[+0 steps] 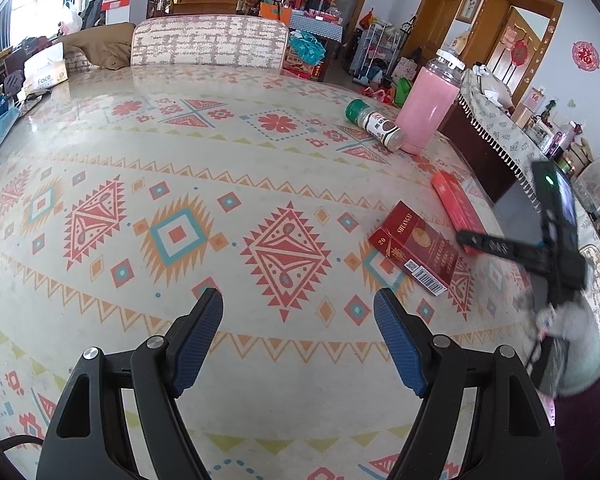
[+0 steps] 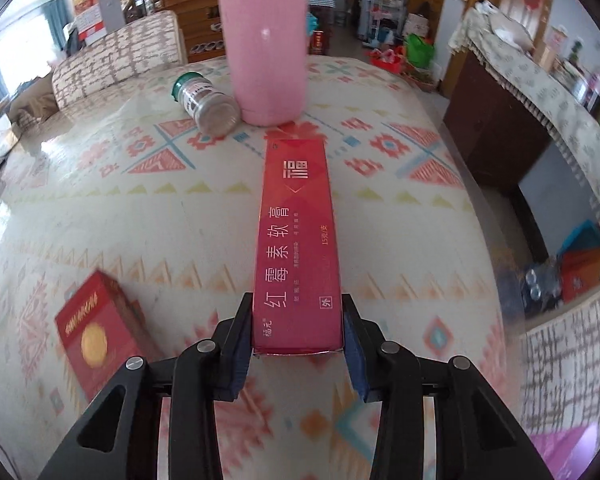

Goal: Collect trash
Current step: 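Grasp the long red carton with the right tool and lift it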

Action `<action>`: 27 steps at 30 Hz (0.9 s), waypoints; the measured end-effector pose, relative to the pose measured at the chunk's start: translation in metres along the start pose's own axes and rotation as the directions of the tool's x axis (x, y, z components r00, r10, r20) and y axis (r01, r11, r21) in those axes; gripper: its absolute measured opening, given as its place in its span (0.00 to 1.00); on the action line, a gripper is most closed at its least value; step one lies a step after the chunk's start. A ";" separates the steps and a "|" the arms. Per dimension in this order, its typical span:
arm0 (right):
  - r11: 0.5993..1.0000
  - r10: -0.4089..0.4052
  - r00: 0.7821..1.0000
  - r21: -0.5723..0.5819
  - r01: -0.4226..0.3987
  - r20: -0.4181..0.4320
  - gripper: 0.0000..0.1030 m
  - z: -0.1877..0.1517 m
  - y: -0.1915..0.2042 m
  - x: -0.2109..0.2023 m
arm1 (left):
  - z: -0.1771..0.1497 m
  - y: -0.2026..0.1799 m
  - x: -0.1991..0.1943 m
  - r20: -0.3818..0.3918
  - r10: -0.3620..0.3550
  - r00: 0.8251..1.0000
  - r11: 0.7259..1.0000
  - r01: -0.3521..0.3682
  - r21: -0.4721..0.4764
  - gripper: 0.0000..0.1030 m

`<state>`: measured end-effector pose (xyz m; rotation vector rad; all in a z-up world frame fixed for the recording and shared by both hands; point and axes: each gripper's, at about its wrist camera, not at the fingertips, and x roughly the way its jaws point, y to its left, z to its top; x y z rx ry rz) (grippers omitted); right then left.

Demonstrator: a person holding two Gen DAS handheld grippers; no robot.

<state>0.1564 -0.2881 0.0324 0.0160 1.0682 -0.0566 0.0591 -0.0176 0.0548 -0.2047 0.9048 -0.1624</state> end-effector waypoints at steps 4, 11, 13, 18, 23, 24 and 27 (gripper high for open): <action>0.999 -0.043 0.999 0.018 0.043 0.022 0.42 -0.032 -0.010 -0.024 | -0.001 -0.003 -0.001 0.001 -0.007 1.000 1.000 0.007 0.006 0.75; 0.995 0.004 0.995 0.102 -0.014 0.101 0.42 -0.092 -0.018 -0.067 | -0.005 -0.013 -0.005 0.024 -0.005 1.000 0.999 0.004 0.042 0.75; 0.989 0.036 0.989 0.138 -0.056 0.143 0.42 -0.105 -0.020 -0.077 | -0.006 -0.016 -0.005 0.037 -0.005 0.999 0.999 0.002 0.054 0.75; 0.977 0.076 0.972 0.178 -0.117 0.224 0.42 -0.120 -0.024 -0.089 | -0.011 -0.023 -0.002 0.053 -0.013 0.999 0.996 0.008 0.084 0.75; 0.975 0.076 0.960 0.184 -0.129 0.268 0.42 -0.128 -0.026 -0.095 | -0.017 -0.027 0.000 0.006 -0.037 0.999 0.997 0.037 0.069 0.75; 0.973 0.083 0.958 0.187 -0.138 0.274 0.42 -0.128 -0.027 -0.096 | -0.019 -0.029 -0.001 0.000 -0.043 0.999 0.996 0.043 0.072 0.75; 0.972 0.079 0.953 0.189 -0.138 0.292 0.42 -0.128 -0.026 -0.098 | -0.023 -0.035 -0.004 -0.014 -0.060 0.998 0.996 0.060 0.072 0.78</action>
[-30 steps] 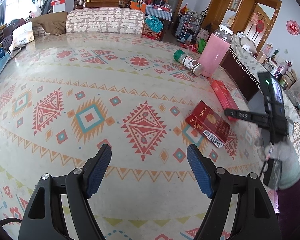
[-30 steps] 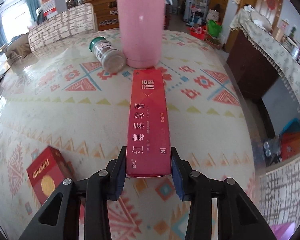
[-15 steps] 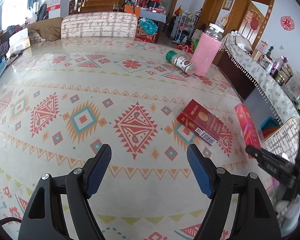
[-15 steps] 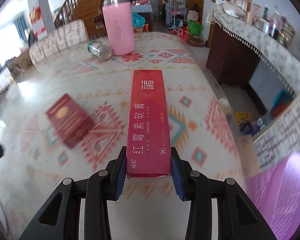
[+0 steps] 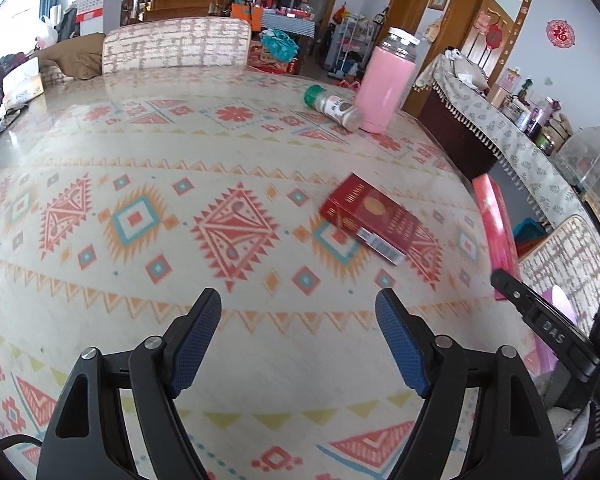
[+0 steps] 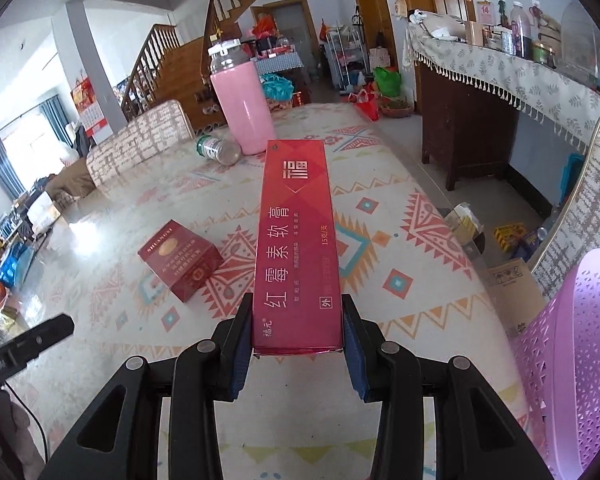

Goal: Collect trash
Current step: 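Grasp the long red carton with the right tool and lift it, then grasp the red SHUANGXI pack with the left tool and lift it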

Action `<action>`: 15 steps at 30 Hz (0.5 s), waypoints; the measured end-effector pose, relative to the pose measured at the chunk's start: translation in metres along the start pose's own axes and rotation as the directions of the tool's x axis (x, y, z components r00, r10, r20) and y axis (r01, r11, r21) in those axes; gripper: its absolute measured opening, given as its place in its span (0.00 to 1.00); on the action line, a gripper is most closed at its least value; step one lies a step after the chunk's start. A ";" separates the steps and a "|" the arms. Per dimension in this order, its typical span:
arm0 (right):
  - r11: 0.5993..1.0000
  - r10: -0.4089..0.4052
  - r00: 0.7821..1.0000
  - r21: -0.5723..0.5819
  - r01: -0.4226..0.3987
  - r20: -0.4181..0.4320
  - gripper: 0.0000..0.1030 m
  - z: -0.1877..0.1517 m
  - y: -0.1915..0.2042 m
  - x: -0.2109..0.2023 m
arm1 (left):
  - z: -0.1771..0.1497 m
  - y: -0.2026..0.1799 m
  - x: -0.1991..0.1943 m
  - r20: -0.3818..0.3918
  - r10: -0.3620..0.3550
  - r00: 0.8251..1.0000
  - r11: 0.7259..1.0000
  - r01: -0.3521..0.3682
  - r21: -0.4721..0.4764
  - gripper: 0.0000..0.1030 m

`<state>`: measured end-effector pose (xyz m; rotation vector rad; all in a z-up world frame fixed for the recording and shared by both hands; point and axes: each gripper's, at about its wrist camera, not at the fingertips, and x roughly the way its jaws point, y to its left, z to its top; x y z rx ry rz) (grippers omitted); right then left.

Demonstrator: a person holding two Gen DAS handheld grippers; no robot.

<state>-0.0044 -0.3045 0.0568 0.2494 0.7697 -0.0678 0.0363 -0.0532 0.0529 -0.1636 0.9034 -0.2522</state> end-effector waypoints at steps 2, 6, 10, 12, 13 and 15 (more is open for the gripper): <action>1.000 -0.008 1.000 -0.003 0.008 0.018 0.42 0.001 -0.001 -0.002 | -0.002 -0.005 0.001 -0.018 -0.037 0.999 0.999 0.037 -0.014 0.79; 1.000 -0.001 0.999 0.012 0.000 0.051 0.42 0.002 -0.004 -0.011 | 0.000 -0.018 0.009 -0.053 -0.077 0.996 0.997 0.076 -0.030 0.80; 0.999 0.010 0.998 0.034 -0.012 0.058 0.42 0.001 -0.009 -0.012 | 0.009 -0.031 0.024 -0.070 -0.062 0.996 0.998 0.061 -0.020 0.80; 0.998 0.020 0.998 0.052 -0.023 0.062 0.42 0.002 -0.012 -0.014 | 0.020 -0.035 0.034 -0.086 -0.059 0.995 0.998 0.056 -0.041 0.80; 0.998 0.020 0.998 0.056 -0.024 0.066 0.42 0.003 -0.014 -0.015 | 0.024 -0.035 0.040 -0.097 -0.061 0.993 0.997 0.056 -0.058 0.80; 0.997 0.022 0.997 0.067 -0.027 0.077 0.42 0.004 -0.016 -0.018 | 0.034 -0.038 0.055 -0.125 -0.071 0.990 0.993 0.058 -0.102 0.80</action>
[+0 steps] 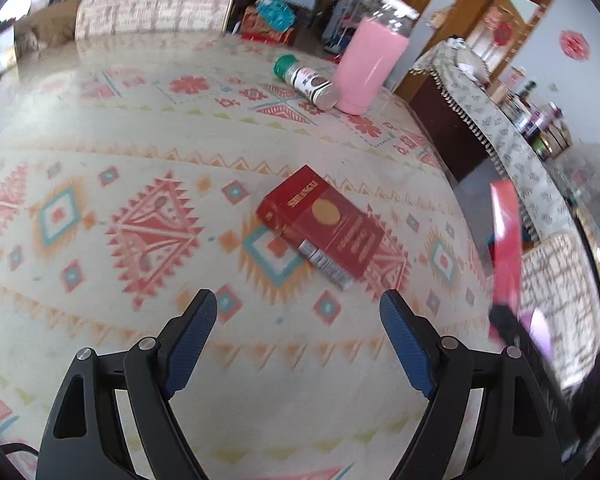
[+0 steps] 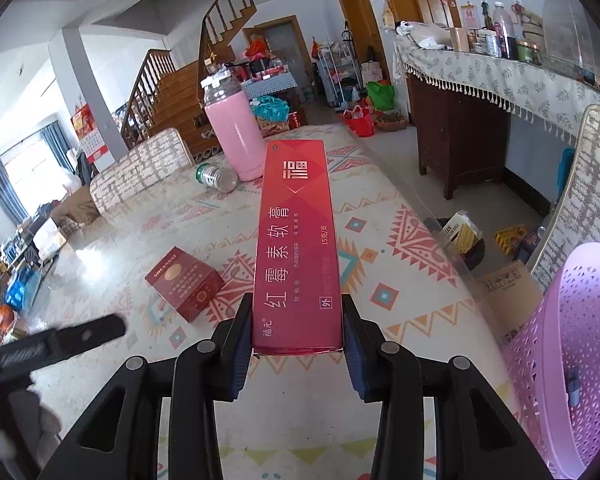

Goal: Collect trash
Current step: 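Grasp the red SHUANGXI pack with the left tool and lift it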

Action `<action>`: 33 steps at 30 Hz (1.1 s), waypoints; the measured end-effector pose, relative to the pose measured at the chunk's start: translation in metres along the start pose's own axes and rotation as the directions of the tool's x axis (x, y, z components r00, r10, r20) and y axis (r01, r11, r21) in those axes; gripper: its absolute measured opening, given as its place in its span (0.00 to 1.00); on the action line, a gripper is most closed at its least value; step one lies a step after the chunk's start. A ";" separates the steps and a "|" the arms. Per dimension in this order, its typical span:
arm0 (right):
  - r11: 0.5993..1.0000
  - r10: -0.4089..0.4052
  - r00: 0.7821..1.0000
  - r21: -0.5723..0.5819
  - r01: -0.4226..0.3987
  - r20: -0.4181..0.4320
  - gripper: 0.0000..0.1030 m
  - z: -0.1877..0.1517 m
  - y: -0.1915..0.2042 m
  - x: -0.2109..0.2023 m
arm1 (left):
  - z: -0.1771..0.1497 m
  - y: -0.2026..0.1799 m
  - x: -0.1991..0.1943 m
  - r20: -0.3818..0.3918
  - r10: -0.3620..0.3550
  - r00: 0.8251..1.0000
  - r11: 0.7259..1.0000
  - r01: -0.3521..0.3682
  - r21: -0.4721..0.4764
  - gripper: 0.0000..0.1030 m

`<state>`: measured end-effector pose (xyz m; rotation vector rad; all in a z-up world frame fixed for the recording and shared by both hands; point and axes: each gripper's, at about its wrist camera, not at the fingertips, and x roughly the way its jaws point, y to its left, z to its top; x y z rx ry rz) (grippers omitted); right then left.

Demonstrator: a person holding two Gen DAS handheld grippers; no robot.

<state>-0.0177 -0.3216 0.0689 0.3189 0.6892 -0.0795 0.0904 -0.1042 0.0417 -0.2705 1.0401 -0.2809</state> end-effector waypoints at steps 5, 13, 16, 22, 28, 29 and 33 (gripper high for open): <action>1.000 0.004 1.000 0.026 -0.004 0.016 0.42 0.002 -0.006 -0.005 | 0.024 -0.015 0.033 -0.048 0.021 0.999 0.998 -0.024 -0.058 0.80; 0.998 0.009 1.000 0.055 -0.009 0.009 0.42 0.004 -0.012 -0.004 | 0.042 -0.031 0.064 -0.104 0.091 0.990 0.994 -0.097 -0.054 0.80; 0.998 0.010 1.000 0.055 -0.011 0.008 0.42 0.004 -0.012 -0.004 | 0.046 -0.040 0.069 -0.105 0.125 0.986 0.991 -0.128 -0.021 0.81; 0.999 0.005 1.000 0.051 -0.005 0.005 0.42 0.003 -0.010 -0.003 | 0.051 -0.049 0.080 -0.135 0.175 0.975 0.985 -0.173 0.027 0.86; 0.999 -0.011 1.000 0.052 0.010 0.019 0.42 0.004 -0.011 -0.003 | 0.060 -0.054 0.088 -0.157 0.193 0.969 0.981 -0.186 0.058 0.88; 0.998 -0.015 1.000 0.054 0.014 0.019 0.42 0.004 -0.011 -0.003 | 0.059 -0.055 0.088 -0.157 0.197 0.968 0.980 -0.188 0.065 0.88; 0.998 -0.027 1.000 0.052 0.026 0.013 0.42 0.002 -0.011 -0.001 | 0.057 -0.059 0.085 -0.114 0.245 0.963 0.966 -0.233 0.111 0.55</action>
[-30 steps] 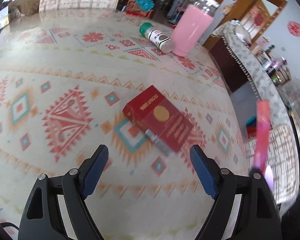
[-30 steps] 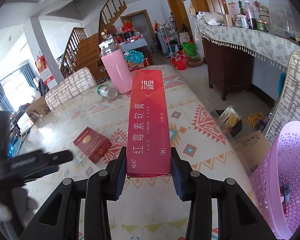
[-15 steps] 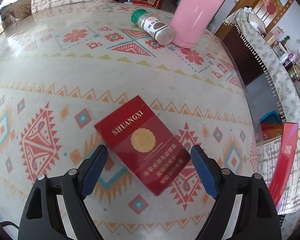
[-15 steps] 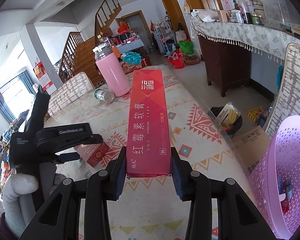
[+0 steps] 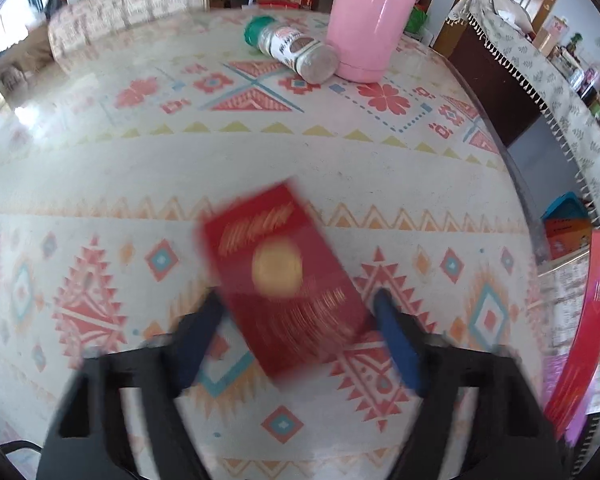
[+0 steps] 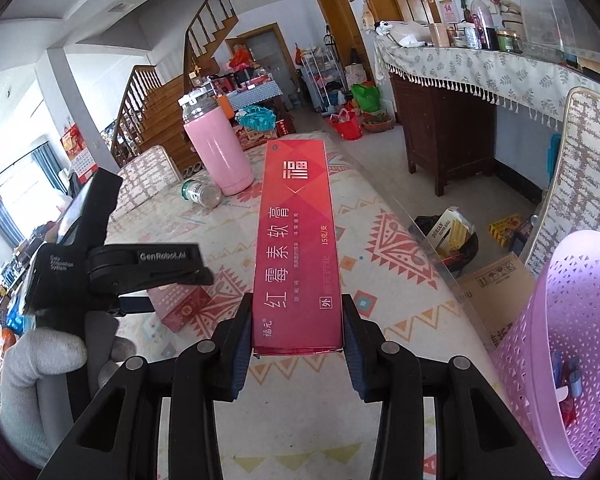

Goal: Collect trash
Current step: 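Grasp the red SHUANGXI pack with the left tool and lift it, then carry the red carton and SHUANGXI pack toward the pink basket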

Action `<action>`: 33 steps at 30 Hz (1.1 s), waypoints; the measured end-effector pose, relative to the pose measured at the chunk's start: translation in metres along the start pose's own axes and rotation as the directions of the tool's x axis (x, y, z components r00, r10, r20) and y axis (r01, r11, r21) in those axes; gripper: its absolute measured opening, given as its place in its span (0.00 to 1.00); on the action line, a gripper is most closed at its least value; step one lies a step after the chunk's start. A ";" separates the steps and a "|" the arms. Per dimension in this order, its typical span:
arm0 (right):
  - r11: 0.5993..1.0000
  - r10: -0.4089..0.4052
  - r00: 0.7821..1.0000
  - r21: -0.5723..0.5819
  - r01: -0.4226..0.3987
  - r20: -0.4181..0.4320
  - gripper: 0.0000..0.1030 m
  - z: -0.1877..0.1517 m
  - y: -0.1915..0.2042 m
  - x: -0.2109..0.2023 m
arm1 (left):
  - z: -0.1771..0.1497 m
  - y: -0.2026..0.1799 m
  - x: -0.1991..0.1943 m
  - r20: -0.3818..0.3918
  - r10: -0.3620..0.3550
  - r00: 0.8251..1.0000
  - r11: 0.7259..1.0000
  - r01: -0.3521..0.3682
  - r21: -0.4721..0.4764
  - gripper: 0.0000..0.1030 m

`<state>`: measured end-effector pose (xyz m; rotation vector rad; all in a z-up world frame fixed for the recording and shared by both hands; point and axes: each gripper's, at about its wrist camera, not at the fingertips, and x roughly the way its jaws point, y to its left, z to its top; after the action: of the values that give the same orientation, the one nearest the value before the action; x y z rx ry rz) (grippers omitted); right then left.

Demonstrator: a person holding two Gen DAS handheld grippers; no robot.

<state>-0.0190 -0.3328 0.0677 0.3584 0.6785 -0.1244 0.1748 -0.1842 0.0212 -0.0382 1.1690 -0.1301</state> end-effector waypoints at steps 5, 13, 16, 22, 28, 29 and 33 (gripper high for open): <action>1.000 -0.006 1.000 -0.025 0.005 -0.010 0.42 -0.002 0.004 0.004 | -0.013 0.021 -0.009 0.001 -0.089 0.996 0.996 0.089 -0.028 0.55; 0.998 -0.008 0.999 -0.065 0.006 -0.032 0.42 -0.007 0.012 0.011 | -0.060 0.064 -0.052 0.038 -0.230 0.972 0.972 0.231 -0.042 0.54; 0.997 -0.015 0.999 -0.076 0.012 -0.040 0.42 -0.008 0.014 0.014 | -0.083 0.073 -0.073 0.075 -0.246 0.966 0.969 0.248 -0.016 0.54; 0.995 -0.023 0.998 -0.095 0.017 -0.054 0.42 -0.014 0.019 0.018 | -0.130 0.086 -0.097 0.107 -0.251 0.962 0.968 0.248 0.042 0.54; 0.993 -0.023 0.998 -0.119 0.016 -0.059 0.42 -0.019 0.028 0.018 | -0.155 0.109 -0.091 0.079 -0.255 0.964 0.967 0.255 0.008 0.53; 0.992 -0.025 0.998 -0.126 0.017 -0.060 0.42 -0.020 0.030 0.018 | -0.156 0.111 -0.090 0.080 -0.254 0.964 0.967 0.254 0.004 0.54; 0.990 -0.031 0.997 -0.139 0.021 -0.068 0.42 -0.024 0.033 0.020 | -0.158 0.118 -0.081 0.066 -0.243 0.968 0.970 0.244 -0.006 0.54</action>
<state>-0.0099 -0.2933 0.0474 0.2215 0.7573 -0.0888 0.0082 -0.0515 0.0223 -0.1977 1.0970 -0.3357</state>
